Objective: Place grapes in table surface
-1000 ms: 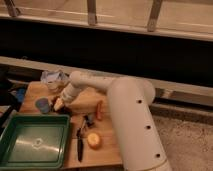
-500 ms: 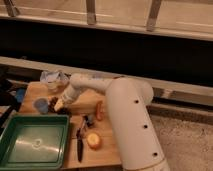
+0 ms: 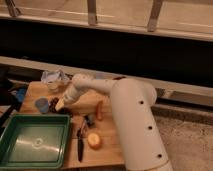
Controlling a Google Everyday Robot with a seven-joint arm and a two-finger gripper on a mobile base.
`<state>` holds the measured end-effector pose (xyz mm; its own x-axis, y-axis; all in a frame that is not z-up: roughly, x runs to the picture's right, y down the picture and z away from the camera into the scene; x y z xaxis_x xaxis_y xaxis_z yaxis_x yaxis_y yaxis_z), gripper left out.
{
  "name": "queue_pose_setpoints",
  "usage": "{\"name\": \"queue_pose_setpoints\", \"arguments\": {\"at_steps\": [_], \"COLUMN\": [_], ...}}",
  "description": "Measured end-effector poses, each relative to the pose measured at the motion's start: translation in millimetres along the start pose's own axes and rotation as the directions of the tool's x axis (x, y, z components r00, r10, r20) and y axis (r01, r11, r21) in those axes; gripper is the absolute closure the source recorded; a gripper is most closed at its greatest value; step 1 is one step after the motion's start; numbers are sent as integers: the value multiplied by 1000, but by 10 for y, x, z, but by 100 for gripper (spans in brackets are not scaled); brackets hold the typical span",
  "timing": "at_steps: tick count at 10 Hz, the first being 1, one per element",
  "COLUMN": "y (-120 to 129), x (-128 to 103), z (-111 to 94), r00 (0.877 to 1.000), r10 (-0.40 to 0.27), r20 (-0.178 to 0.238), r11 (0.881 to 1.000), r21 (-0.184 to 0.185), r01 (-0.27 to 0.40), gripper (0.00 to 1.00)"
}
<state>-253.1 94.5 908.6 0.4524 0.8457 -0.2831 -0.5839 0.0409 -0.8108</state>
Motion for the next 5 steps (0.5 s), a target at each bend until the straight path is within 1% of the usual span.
{"name": "queue_pose_setpoints", "arguments": {"at_steps": [1, 2, 3, 4, 5], "y": [-29, -13, -10, -62, -131], "x": [-114, -252, -369, -453, -500], "z": [-189, -392, -579, -759, -952], "r00": [997, 987, 976, 962, 946], "r10": [11, 17, 20, 26, 33], "r20": [81, 157, 218, 271, 322], "r11": [999, 998, 996, 996, 996], "r21": [-32, -65, -86, -93, -90], "r01": [-9, -7, -2, -1, -4], "gripper": [100, 100, 100, 100, 100]}}
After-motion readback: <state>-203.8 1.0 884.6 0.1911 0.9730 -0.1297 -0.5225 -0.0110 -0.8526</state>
